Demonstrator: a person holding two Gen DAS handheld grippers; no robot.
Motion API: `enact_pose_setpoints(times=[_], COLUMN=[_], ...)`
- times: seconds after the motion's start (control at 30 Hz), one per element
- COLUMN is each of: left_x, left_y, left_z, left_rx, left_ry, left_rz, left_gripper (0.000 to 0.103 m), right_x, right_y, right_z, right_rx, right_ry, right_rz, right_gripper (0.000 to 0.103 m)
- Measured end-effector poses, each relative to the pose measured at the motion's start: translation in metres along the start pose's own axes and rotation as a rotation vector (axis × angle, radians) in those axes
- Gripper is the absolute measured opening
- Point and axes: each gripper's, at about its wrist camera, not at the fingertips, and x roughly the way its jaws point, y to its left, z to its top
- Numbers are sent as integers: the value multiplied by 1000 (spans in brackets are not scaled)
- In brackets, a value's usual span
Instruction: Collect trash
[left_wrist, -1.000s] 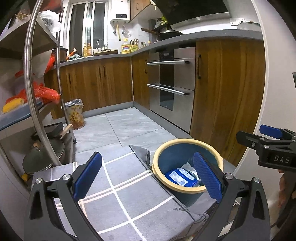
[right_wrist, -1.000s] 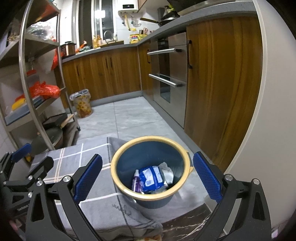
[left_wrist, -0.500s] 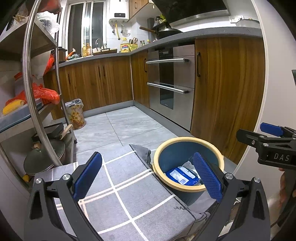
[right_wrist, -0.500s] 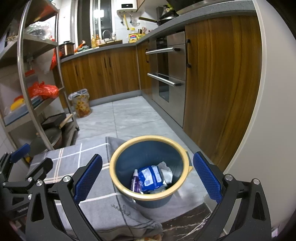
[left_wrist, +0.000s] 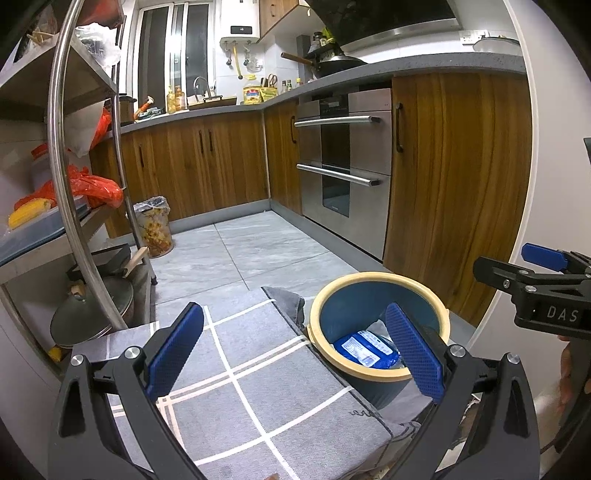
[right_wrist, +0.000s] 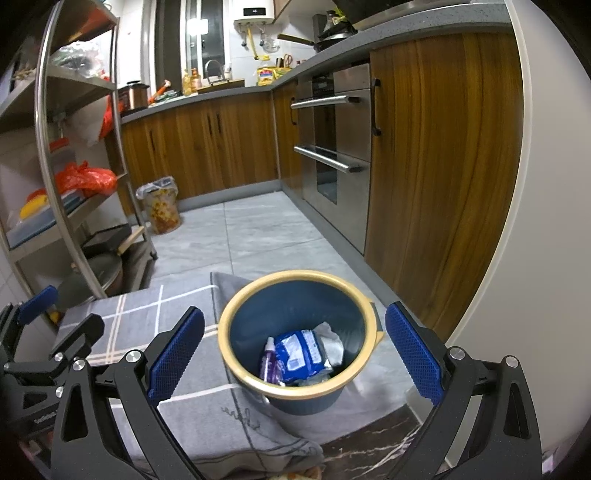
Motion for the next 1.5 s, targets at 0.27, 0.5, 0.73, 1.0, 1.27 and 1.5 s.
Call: enact_pose_setpoints(times=[0.27, 0.5, 0.73, 1.0, 1.27, 1.5], left_x=[0, 0, 0, 0, 1, 1], left_y=[-3, -3, -4, -6, -5, -6], left_z=[1, 1, 0, 0, 0, -2], left_rx=[18, 18, 17, 21, 18, 21], left_ry=[2, 6, 5, 7, 10, 19], left_rz=[-21, -25, -26, -24, -24, -28], left_gripper=[97, 97, 97, 97, 97, 97], right_x=[1, 1, 1, 1, 1, 1], right_y=[-2, -2, -2, -2, -1, -1], right_z=[1, 1, 1, 1, 1, 1], right_rx=[1, 3, 0, -1, 1, 1], right_ry=[3, 1, 2, 2, 1, 1], right_rz=[-1, -2, 0, -1, -2, -2], right_gripper=[98, 98, 98, 98, 98, 98])
